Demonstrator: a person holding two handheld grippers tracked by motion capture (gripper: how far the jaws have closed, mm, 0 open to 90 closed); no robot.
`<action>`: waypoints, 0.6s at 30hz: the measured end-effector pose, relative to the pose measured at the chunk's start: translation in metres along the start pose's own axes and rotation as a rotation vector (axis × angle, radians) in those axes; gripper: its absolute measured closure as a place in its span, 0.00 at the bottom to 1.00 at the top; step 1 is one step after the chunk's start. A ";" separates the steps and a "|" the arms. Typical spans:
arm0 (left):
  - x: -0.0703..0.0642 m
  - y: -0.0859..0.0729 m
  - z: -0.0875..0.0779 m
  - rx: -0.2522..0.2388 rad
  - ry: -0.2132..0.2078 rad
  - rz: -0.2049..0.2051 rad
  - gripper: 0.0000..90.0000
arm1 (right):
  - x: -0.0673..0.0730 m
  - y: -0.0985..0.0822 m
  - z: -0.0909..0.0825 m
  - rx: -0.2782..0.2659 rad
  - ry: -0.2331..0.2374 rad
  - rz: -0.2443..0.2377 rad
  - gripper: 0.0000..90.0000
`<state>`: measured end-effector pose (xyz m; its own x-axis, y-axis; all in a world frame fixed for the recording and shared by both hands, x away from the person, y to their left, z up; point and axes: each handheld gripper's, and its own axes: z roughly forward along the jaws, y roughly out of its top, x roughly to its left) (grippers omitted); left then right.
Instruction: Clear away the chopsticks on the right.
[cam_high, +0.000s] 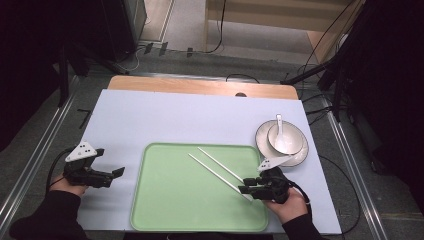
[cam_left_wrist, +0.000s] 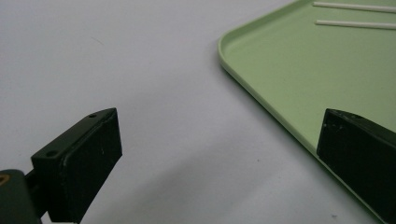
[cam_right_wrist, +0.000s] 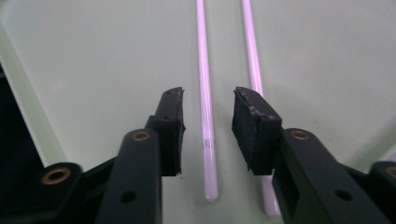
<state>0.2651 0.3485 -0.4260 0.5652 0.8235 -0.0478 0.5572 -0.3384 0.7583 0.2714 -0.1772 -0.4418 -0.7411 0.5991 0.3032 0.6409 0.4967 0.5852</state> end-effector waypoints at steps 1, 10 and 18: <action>0.000 0.000 0.000 0.003 0.000 0.001 0.00 | 0.000 0.001 -0.003 -0.027 0.000 0.002 0.63; 0.000 0.000 0.000 0.002 0.000 0.003 0.00 | -0.002 0.014 0.000 -0.061 -0.002 -0.022 0.42; -0.002 0.001 0.001 0.009 -0.013 0.013 0.00 | 0.011 0.039 0.013 -0.067 0.029 -0.070 0.36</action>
<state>0.2648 0.3459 -0.4259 0.5800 0.8133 -0.0464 0.5551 -0.3529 0.7532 0.2911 -0.1426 -0.4252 -0.7895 0.5458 0.2807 0.5734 0.4927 0.6546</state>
